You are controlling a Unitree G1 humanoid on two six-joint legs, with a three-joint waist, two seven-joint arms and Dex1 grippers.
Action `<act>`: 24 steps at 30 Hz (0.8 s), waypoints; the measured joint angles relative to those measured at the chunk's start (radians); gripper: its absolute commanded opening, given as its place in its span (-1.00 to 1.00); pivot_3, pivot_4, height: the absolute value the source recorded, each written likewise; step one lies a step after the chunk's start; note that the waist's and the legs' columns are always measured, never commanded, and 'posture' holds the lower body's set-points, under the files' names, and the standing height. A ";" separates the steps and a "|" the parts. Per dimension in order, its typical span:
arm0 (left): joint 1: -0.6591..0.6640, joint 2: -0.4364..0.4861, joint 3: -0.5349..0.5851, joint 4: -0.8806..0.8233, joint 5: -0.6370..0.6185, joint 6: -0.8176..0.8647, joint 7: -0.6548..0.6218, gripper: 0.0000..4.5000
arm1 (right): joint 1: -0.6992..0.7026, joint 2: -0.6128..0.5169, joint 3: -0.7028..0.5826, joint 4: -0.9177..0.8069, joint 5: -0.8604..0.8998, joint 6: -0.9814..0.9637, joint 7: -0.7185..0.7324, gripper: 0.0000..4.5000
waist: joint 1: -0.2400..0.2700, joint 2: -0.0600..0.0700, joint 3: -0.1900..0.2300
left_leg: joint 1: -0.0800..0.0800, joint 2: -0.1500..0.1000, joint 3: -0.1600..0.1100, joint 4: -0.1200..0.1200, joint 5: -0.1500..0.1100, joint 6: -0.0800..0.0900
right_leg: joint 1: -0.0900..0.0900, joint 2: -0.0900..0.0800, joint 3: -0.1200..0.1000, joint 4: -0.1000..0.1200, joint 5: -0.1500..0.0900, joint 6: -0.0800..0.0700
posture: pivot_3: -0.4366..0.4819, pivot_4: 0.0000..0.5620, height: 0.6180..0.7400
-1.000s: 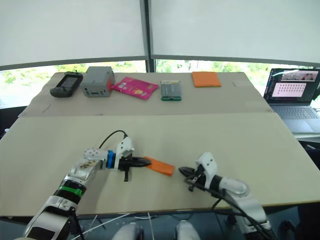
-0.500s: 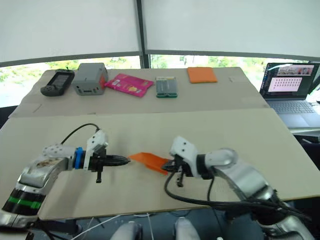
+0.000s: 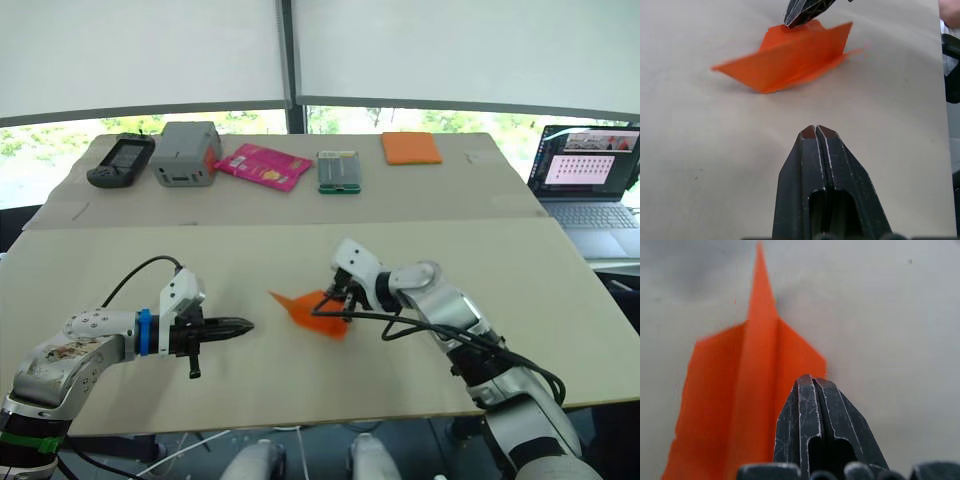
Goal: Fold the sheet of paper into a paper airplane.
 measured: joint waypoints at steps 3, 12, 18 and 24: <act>-0.012 -0.013 0.088 0.003 -0.045 -0.044 0.009 -1.00 | -0.030 -0.001 -0.098 -0.038 0.080 0.043 0.046 -0.98 | 0.000 0.000 0.000 | -0.004 0.001 0.000 0.001 0.000 0.000 | -0.006 0.000 0.000 0.002 0.003 -0.003 | -0.05 -0.47 1.00; 0.019 -0.032 0.156 0.000 -0.104 -0.101 0.018 -1.00 | -0.106 -0.020 -0.024 -0.232 0.189 0.305 0.103 -0.13 | -0.004 0.000 0.000 | -0.003 0.001 0.001 0.001 0.000 0.000 | -0.006 0.001 0.001 0.003 0.002 -0.003 | -0.05 -0.47 1.00; 0.050 -0.024 0.157 -0.013 -0.104 -0.104 0.034 -1.00 | -0.141 0.022 0.111 -0.148 0.052 0.297 0.050 0.29 | -0.009 0.000 0.000 | -0.004 0.001 0.001 0.002 0.000 0.000 | -0.007 0.001 0.001 0.003 0.003 -0.004 | -0.05 -0.47 1.00; 0.080 -0.012 0.158 -0.026 -0.104 -0.106 0.050 -1.00 | -0.145 0.056 0.124 -0.074 0.003 0.282 0.038 0.29 | -0.013 0.000 0.000 | -0.004 0.001 0.001 0.001 0.000 0.000 | -0.007 0.001 0.001 0.003 0.005 -0.007 | -0.05 -0.47 1.00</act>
